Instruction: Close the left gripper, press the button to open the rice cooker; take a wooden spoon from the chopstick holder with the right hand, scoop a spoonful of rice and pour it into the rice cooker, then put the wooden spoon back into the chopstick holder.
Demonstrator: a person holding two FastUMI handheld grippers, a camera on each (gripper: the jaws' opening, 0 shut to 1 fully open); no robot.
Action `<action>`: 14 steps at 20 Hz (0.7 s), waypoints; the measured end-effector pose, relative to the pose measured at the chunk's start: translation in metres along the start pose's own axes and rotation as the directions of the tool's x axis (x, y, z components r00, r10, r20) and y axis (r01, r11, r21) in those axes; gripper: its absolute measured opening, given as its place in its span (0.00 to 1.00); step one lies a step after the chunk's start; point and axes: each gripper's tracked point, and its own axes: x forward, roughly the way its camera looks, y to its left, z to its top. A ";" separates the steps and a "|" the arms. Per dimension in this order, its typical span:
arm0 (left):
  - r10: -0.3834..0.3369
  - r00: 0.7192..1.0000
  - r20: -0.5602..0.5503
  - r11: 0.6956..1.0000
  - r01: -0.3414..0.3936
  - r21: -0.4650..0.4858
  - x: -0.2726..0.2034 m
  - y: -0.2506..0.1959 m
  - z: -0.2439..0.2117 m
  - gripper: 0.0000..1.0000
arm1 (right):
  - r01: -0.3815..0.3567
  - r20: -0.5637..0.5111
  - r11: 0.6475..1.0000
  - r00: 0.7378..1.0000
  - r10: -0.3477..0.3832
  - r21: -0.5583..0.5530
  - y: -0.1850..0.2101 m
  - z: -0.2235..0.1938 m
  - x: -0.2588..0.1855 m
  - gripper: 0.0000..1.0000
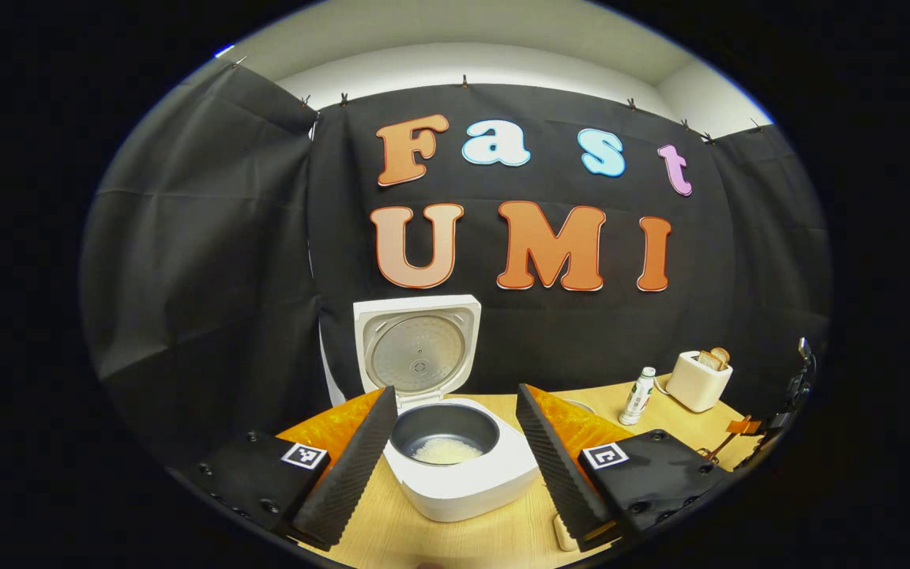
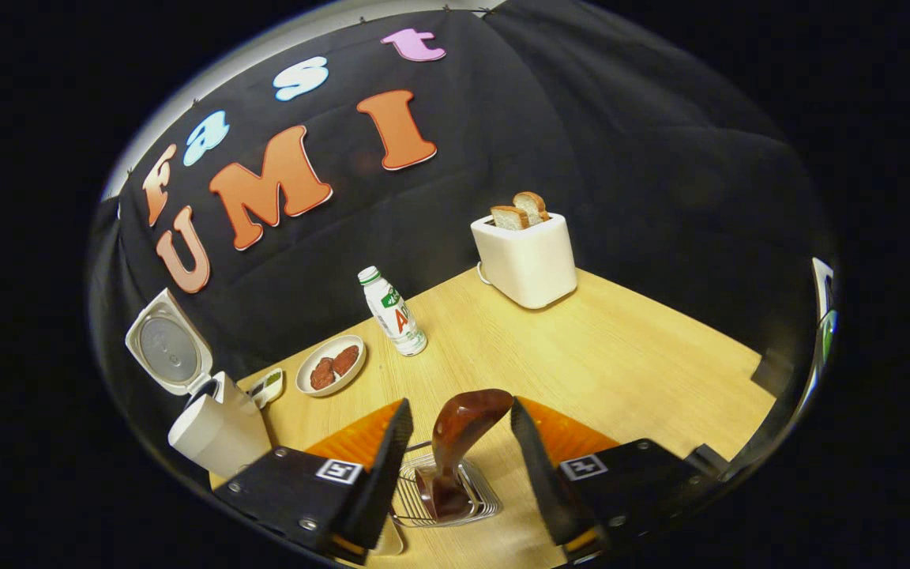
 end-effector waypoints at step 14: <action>0.035 0.992 0.120 0.994 -0.023 -0.103 0.119 0.041 0.113 1.00 | 0.064 0.170 0.989 0.985 -0.040 -0.135 0.033 0.104 -0.069 0.95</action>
